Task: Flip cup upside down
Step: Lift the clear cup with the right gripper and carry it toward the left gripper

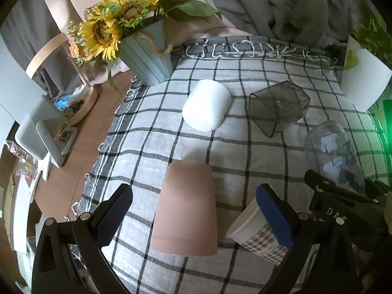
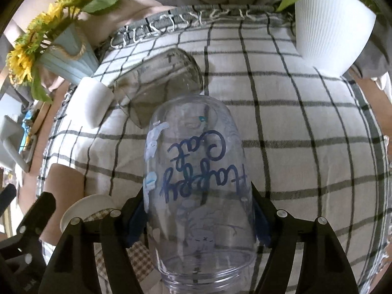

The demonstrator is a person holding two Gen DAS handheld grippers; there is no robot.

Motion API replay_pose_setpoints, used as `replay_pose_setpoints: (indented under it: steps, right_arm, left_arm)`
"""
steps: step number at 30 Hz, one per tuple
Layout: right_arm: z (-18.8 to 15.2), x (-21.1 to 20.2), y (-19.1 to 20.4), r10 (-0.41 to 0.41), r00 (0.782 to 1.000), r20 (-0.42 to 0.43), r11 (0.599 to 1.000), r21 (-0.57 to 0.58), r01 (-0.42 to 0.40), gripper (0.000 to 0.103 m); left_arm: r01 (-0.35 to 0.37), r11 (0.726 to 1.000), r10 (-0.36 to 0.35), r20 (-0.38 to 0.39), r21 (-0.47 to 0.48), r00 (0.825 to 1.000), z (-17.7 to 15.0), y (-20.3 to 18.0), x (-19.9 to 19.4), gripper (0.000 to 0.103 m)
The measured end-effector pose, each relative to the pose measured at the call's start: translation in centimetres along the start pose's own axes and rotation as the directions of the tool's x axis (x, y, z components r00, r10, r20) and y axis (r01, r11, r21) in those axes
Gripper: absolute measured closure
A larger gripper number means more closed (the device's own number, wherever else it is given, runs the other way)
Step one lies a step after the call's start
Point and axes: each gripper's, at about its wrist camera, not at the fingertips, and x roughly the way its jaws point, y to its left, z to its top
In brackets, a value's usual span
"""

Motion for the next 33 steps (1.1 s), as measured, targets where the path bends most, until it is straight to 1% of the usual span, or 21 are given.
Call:
replay_pose_setpoints:
  steps: [5, 10, 14, 15, 18, 23, 25, 29, 33]
  right_arm:
    - [0.0, -1.1, -0.6, 0.010, 0.999, 0.033, 1.000, 0.000, -0.010, 0.031]
    - [-0.5, -3.1, -1.3, 0.002, 0.998, 0.069, 1.000, 0.001, -0.002, 0.031]
    - [-1.8, -5.8, -2.6, -0.028, 0.995, 0.098, 0.999, 0.034, 0.025, 0.031]
    - [-2.2, -6.5, -3.0, -0.038, 0.995, 0.095, 0.998, 0.048, 0.034, 0.031]
    - [-3.6, -7.7, -3.9, -0.042, 0.997, 0.069, 0.997, 0.075, 0.037, 0.031]
    - [-6.7, -7.8, -4.8, -0.056, 0.998, 0.021, 0.994, 0.100, 0.053, 0.031]
    - [-7.9, -7.3, -5.4, -0.056, 0.998, -0.003, 0.991, 0.121, 0.056, 0.031]
    - [-9.0, -6.0, -6.2, -0.071, 0.997, -0.027, 0.988, 0.132, 0.074, 0.031]
    - [-9.3, -5.3, -6.8, -0.085, 0.996, -0.017, 0.986, 0.139, 0.087, 0.031]
  left_arm:
    - [-0.008, 1.000, 0.008, 0.008, -0.006, 1.000, -0.2, -0.3, -0.7, 0.000]
    - [0.005, 1.000, -0.005, 0.028, -0.011, 1.000, -0.6, -0.5, -2.2, 0.000]
    - [0.054, 0.998, -0.054, 0.036, -0.019, 0.998, -1.5, -1.1, -3.6, 0.000]
    - [0.076, 0.997, -0.076, 0.034, -0.017, 0.997, -1.9, -1.4, -4.0, 0.000]
    - [0.111, 0.994, -0.111, 0.026, 0.002, 0.994, -3.0, -2.4, -4.9, 0.000]
    - [0.129, 0.990, -0.129, -0.005, 0.055, 0.992, -5.2, -4.0, -5.4, 0.000]
    - [0.118, 0.991, -0.117, -0.013, 0.064, 0.993, -5.8, -4.3, -5.4, 0.000]
    - [0.097, 0.991, -0.096, -0.018, 0.088, 0.995, -6.6, -5.2, -5.3, 0.000]
    - [0.075, 0.991, -0.074, -0.012, 0.111, 0.997, -7.3, -6.0, -5.5, 0.000]
